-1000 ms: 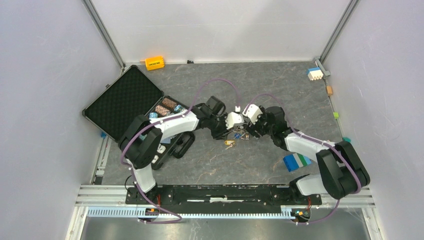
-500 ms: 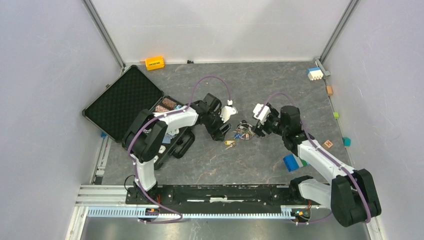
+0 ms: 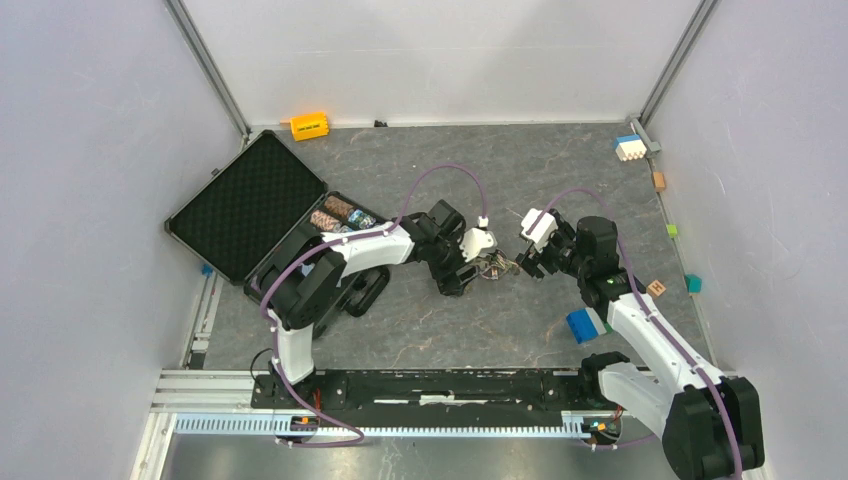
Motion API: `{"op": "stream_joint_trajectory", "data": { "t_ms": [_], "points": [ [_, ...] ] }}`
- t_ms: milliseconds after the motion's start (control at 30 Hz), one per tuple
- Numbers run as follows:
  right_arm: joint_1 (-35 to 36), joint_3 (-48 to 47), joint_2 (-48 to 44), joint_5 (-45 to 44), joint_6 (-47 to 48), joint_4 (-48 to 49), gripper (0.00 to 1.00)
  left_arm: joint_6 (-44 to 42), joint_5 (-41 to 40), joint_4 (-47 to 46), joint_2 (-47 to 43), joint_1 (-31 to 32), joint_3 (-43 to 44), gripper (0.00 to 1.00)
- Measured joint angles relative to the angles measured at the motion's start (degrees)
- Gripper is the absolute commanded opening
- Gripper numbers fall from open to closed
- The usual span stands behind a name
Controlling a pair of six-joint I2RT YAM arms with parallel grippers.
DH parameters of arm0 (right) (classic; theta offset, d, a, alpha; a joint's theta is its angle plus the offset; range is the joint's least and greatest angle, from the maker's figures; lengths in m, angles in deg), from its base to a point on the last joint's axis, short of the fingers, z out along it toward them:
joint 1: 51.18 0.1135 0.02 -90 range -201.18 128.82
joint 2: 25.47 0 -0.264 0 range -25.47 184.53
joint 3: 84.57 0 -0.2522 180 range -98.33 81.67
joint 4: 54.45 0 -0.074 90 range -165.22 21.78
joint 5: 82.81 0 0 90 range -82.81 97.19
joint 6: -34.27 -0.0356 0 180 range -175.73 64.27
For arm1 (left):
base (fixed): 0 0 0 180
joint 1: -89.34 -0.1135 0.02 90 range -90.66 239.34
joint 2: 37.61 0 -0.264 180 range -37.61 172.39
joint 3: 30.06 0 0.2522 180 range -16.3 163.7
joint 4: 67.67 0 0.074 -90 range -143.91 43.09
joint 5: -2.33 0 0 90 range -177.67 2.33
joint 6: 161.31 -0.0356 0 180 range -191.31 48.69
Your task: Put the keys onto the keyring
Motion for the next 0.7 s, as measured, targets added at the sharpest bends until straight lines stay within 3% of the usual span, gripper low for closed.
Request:
{"op": "stream_joint_trajectory", "data": {
  "t_ms": [700],
  "points": [
    [0.0, 0.0, -2.1, 0.09, -1.11, -4.02, 0.87, -3.96, -11.08, -0.44, 0.46, 3.23, 0.42, 0.15]
  ]
}}
